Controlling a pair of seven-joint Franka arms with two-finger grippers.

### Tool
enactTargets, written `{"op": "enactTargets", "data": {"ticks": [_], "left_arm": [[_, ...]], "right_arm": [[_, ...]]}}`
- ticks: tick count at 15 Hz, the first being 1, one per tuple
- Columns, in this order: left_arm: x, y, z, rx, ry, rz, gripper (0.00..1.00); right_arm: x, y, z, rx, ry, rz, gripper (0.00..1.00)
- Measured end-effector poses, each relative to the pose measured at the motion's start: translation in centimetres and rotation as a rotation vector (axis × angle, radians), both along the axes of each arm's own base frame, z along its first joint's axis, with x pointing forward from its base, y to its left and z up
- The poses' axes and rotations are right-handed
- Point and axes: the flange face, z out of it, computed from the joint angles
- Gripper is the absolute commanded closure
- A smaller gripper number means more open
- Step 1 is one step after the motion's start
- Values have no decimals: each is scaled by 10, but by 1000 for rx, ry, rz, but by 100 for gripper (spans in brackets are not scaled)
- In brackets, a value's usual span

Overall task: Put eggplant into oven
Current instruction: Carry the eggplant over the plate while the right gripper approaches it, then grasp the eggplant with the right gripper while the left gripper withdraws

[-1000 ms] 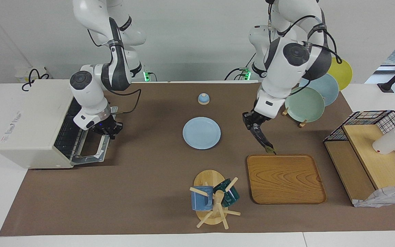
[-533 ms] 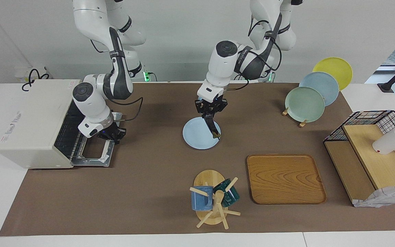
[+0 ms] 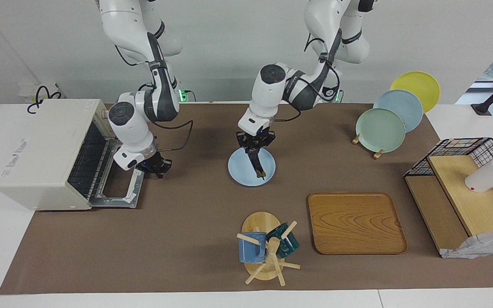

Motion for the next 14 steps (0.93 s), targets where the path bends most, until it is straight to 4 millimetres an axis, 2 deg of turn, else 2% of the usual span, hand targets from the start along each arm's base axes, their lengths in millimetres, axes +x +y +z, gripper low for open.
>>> {"op": "enactTargets", "data": {"ticks": [1,2,3,4,8,9,10,12,13,14], "left_arm": [[0,0,-3,2,2,-3,100],[0,0,-4,2,2,-9,94],[0,0,-4,2,1,-20,51],[0,0,-4,3,-1,-29,1],[7,5,0,0,-11,-36,0],[15,14,6,-1,-15,-26,0],[25,25,16,2,-16,-16,0],[47,56,47,13,-10,10,0],[58,74,67,19,-5,21,0],[68,93,87,26,-1,31,0]], "right_arm": [[1,2,2,0,0,-2,69],[2,3,5,0,1,-2,69],[3,4,7,0,4,-1,69],[4,4,8,0,5,0,69],[1,4,6,-3,27,2,66],[1,5,6,-3,27,3,53],[2,6,7,-3,26,4,22],[3,14,11,-2,22,20,21],[2,27,16,-1,22,42,20],[2,46,24,0,22,77,7]]}}
